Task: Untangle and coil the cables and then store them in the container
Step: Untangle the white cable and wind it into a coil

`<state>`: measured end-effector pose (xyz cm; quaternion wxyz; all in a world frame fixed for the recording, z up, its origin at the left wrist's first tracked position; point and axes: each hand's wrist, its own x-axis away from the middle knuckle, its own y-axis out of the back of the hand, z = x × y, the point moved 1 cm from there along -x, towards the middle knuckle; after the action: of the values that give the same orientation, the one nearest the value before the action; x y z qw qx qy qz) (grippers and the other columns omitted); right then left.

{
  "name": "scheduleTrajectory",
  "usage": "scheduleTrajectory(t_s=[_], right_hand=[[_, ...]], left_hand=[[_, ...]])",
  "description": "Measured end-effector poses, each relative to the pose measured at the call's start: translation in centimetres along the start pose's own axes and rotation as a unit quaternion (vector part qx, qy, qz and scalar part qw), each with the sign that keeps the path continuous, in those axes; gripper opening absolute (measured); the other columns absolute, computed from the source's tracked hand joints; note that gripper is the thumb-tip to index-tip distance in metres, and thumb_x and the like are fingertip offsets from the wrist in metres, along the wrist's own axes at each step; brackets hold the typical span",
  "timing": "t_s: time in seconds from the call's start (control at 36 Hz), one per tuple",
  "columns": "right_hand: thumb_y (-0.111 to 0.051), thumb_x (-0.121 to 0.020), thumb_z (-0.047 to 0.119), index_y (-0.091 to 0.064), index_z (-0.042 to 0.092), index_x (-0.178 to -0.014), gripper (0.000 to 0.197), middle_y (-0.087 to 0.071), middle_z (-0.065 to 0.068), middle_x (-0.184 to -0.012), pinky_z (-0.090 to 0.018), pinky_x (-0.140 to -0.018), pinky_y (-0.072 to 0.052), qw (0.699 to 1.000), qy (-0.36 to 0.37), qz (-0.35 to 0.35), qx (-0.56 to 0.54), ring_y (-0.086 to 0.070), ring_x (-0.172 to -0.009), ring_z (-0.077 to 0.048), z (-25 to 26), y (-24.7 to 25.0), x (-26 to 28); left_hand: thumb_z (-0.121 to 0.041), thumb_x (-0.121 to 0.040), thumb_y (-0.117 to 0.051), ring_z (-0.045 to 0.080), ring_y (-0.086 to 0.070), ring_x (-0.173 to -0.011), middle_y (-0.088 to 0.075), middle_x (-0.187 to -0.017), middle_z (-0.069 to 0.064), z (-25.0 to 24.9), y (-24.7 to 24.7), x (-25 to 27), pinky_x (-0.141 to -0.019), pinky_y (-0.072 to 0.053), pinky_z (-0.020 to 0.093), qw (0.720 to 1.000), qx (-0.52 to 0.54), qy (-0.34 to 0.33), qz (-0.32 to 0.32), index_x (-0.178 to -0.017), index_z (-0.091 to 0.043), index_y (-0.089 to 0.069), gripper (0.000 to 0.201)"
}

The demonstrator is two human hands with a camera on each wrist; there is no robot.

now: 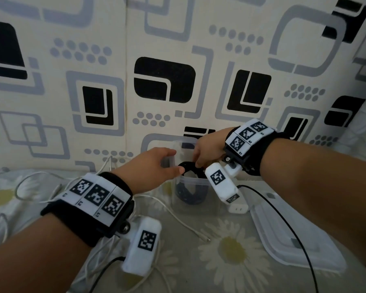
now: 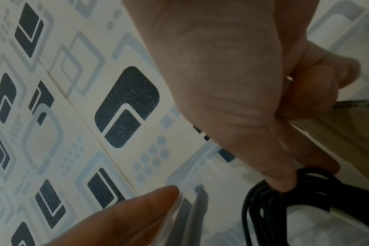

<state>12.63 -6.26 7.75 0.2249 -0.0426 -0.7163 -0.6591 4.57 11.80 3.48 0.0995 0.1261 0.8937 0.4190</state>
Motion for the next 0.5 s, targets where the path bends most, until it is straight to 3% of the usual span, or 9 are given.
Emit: scheduleTrajectory(t_s=[0.08, 0.22, 0.31, 0.36, 0.42, 0.5], right_hand=[[-0.067, -0.087, 0.019, -0.064, 0.009, -0.120, 0.035, -0.055, 0.007, -0.074, -0.007, -0.034, -0.038, 1.000, -0.013, -0.012, -0.013, -0.050, -0.059, -0.004, 0.3, 0.3, 0.1], [-0.053, -0.096, 0.023, -0.064, 0.013, -0.121, 0.028, -0.066, 0.005, -0.086, -0.009, -0.037, -0.037, 0.999, 0.007, -0.032, -0.002, -0.046, -0.033, 0.004, 1.3, 1.3, 1.2], [-0.053, -0.096, 0.022, -0.062, 0.019, -0.124, 0.029, -0.072, 0.003, -0.100, -0.012, -0.041, -0.041, 0.999, 0.015, -0.028, -0.020, -0.048, -0.045, -0.005, 1.5, 1.6, 2.1], [-0.053, -0.096, 0.023, -0.062, 0.018, -0.123, 0.028, -0.074, 0.003, -0.098, -0.016, -0.045, -0.043, 0.999, 0.011, -0.024, -0.042, -0.047, -0.048, -0.009, 1.4, 1.7, 2.7], [-0.053, -0.097, 0.025, -0.062, 0.017, -0.121, 0.027, -0.075, 0.004, -0.094, -0.020, -0.049, -0.045, 0.998, 0.012, -0.026, -0.064, -0.049, -0.051, -0.012, 1.4, 1.9, 3.4], [-0.054, -0.096, 0.023, -0.063, 0.016, -0.117, 0.024, -0.075, 0.006, -0.087, -0.020, -0.048, -0.046, 0.994, 0.019, -0.040, -0.103, -0.048, -0.051, -0.012, 1.3, 2.4, 4.7]], left_hand=[[-0.051, -0.090, -0.057, 0.015, -0.043, -0.132, -0.039, -0.151, -0.005, -0.1, 0.0, 0.1, -0.100, -0.031, 0.023, 1.000, -0.001, 0.002, -0.001, -0.147, -0.028, -0.037, 0.064], [-0.049, -0.093, -0.053, 0.016, -0.042, -0.133, -0.039, -0.151, -0.003, -0.4, 0.0, 0.2, -0.099, -0.031, 0.022, 1.000, -0.005, 0.003, -0.006, -0.148, -0.027, -0.037, 0.061], [-0.049, -0.094, -0.052, 0.014, -0.045, -0.130, -0.042, -0.149, -0.004, -0.3, 0.1, 0.4, -0.097, -0.031, 0.021, 1.000, 0.009, 0.002, -0.007, -0.146, -0.028, -0.039, 0.058], [-0.047, -0.095, -0.051, 0.008, -0.054, -0.115, -0.047, -0.145, -0.004, -0.3, 0.2, 0.6, -0.089, -0.034, 0.014, 0.999, 0.030, 0.007, -0.016, -0.144, -0.028, -0.043, 0.053], [-0.046, -0.096, -0.049, 0.007, -0.055, -0.100, -0.051, -0.141, -0.003, -0.4, 0.5, 0.9, -0.081, -0.037, 0.017, 0.999, 0.043, 0.014, -0.028, -0.141, -0.029, -0.047, 0.048], [-0.045, -0.098, -0.046, 0.013, -0.053, -0.107, -0.053, -0.138, -0.001, -0.3, 1.4, 1.5, -0.086, -0.035, 0.023, 0.998, 0.037, 0.023, -0.045, -0.138, -0.030, -0.051, 0.043]])
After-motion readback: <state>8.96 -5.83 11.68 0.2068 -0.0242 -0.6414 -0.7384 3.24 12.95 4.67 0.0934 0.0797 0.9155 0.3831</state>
